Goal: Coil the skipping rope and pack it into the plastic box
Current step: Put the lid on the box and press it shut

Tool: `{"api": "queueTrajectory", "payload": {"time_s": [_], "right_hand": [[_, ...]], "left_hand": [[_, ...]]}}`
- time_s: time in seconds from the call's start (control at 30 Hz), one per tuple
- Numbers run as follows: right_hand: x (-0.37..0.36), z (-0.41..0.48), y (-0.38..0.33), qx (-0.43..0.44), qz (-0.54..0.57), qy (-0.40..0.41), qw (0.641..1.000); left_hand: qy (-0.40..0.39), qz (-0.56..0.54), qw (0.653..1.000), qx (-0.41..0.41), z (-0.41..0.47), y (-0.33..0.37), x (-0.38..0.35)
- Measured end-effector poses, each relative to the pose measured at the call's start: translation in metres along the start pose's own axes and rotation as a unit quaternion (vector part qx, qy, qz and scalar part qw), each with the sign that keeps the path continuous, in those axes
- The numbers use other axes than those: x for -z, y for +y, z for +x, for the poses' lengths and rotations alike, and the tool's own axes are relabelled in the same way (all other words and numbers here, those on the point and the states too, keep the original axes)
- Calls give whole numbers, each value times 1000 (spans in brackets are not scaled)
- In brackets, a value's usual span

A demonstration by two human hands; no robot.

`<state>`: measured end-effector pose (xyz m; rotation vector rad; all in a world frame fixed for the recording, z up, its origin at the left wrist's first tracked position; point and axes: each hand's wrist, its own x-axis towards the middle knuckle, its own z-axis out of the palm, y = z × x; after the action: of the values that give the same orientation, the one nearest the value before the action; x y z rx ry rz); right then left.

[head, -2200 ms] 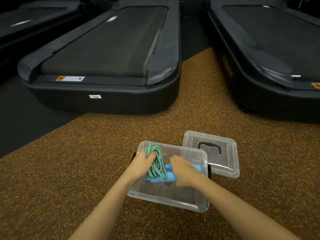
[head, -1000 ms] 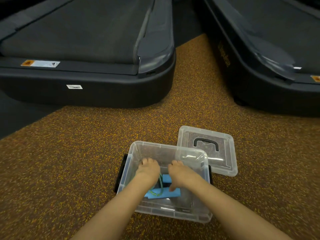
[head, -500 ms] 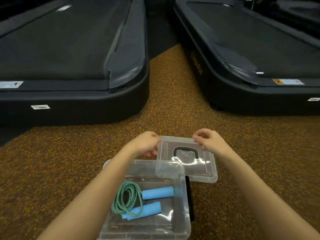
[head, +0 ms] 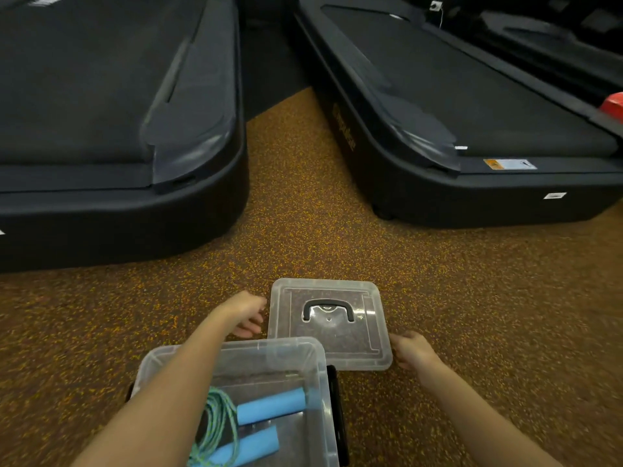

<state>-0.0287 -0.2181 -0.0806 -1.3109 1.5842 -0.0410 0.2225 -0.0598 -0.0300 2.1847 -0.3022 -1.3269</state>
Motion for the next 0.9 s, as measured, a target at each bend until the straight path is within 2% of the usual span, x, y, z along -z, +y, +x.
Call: {"api": "queueTrajectory", "payload": {"time_s": [0.3,0.6,0.77,0.9], "right_hand": [[-1,2,4,-41,30,-24,998],[-1,-3,3,-54,72,-19,996],[4,-10,-7,-47,156,-55,985],[9,-24,-30,-36,204,-84,975]], "left_hand": [[-42,-5,998,37,19,-5,-12],[-59,-53,996,29,12,-5,-11],[-83,-63,992,65,15,-5,-9],[-67,-75,992,70,15,-6,-6]]}}
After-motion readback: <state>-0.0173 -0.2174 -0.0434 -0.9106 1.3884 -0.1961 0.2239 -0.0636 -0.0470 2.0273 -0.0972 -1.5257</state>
